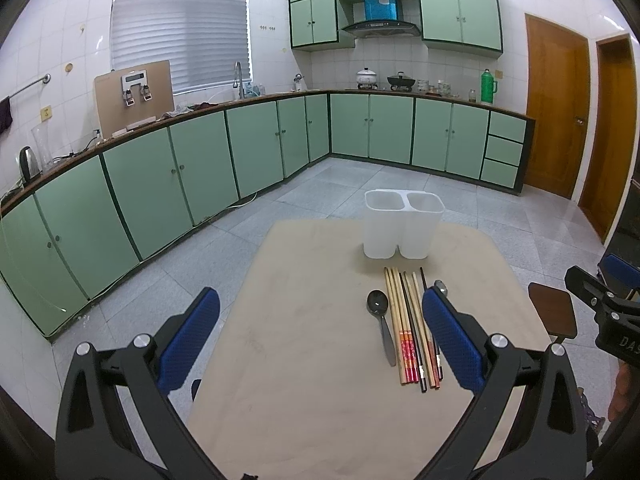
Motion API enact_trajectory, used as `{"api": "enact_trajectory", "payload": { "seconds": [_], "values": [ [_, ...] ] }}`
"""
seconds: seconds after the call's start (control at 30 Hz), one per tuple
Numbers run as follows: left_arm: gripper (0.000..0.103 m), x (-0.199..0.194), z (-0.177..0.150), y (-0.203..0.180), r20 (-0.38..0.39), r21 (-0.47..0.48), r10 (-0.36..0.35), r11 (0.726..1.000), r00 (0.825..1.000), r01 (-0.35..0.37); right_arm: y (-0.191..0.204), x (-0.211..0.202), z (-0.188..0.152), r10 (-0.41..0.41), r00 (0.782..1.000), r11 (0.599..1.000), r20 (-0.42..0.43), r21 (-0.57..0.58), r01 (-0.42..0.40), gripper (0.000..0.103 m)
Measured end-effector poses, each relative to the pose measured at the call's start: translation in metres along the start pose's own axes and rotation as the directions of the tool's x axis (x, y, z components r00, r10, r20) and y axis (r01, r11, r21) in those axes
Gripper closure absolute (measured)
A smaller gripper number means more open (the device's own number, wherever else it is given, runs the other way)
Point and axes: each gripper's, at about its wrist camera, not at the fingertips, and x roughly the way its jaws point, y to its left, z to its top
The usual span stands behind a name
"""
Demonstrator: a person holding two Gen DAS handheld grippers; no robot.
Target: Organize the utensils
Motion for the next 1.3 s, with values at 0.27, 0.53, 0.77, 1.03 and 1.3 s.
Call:
{"api": "enact_trajectory", "payload": {
  "seconds": [0.27,0.53,0.77,1.03,1.3],
  "values": [
    [0.005,0.001,-0.002,0.002,-0.003,-0.002,0.002,1.0,1.0,-0.002,0.0,0.0,0.0,0.0,1.0,1.0,0.001,-0.001,0.0,0.006],
    [0.005,0.003,-0.005,0.002,-0.008,-0.003,0.006,1.0,1.0,-0.006,0.001,0.0,0.0,0.0,1.0,1.0,0.0,-0.001,0.0,0.006],
    [0.005,0.007,-0.009,0.006,-0.021,-0.006,0.012,1.0,1.0,-0.012,-0.002,0.002,-0.003,0.013,1.0,1.0,0.01,0.011,-0.013,0.006],
    [0.005,0.032,-0.006,0.001,-0.057,-0.018,0.014,1.0,0.998,-0.015,-0.004,0.024,-0.005,0.016,1.0,1.0,-0.001,-0.007,-0.016,0.006],
    [0.005,0.092,-0.013,-0.001,-0.146,-0.012,0.013,1.0,0.989,-0.015,-0.009,0.08,-0.009,0.016,0.996,1.0,-0.085,-0.024,-0.018,0.006]
  ]
}}
